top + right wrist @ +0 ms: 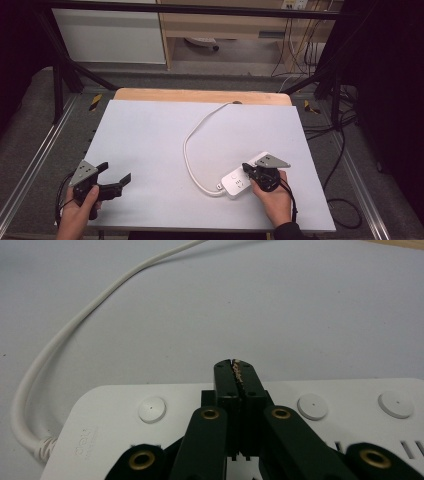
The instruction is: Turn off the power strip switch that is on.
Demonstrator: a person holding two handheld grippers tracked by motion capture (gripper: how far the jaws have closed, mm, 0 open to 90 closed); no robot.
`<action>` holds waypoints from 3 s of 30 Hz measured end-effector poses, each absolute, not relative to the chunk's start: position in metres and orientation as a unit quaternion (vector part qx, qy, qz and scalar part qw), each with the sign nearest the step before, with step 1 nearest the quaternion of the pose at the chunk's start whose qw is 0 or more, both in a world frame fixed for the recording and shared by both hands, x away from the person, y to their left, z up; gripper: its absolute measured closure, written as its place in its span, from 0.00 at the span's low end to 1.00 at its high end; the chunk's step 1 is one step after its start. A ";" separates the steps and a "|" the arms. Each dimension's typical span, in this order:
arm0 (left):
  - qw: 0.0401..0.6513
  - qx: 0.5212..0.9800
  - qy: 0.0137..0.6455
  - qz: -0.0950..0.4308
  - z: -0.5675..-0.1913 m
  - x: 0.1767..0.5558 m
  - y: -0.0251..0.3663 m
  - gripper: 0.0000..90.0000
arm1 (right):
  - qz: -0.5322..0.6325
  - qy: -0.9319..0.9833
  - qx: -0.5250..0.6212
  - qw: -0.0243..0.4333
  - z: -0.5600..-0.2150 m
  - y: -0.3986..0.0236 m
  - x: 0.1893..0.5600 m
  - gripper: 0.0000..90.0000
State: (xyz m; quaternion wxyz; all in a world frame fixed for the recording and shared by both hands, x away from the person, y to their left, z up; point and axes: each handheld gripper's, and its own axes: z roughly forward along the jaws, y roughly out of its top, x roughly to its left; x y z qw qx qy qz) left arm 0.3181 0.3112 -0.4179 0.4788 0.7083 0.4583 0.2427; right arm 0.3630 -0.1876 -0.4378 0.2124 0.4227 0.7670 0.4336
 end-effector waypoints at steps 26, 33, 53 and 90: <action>0.478 0.710 0.457 0.243 -0.418 0.318 0.310 0.05 | 0.435 0.765 0.422 0.218 -0.444 -0.185 0.363 1.00; 0.478 0.710 0.456 0.242 -0.418 0.318 0.310 0.05 | 0.437 0.764 0.425 0.213 -0.445 -0.186 0.363 1.00; 0.477 0.710 0.458 0.243 -0.418 0.318 0.310 0.05 | 0.438 0.763 0.427 0.211 -0.446 -0.187 0.363 1.00; 0.476 0.711 0.456 0.243 -0.418 0.317 0.309 0.05 | 0.444 0.764 0.417 0.214 -0.448 -0.186 0.362 1.00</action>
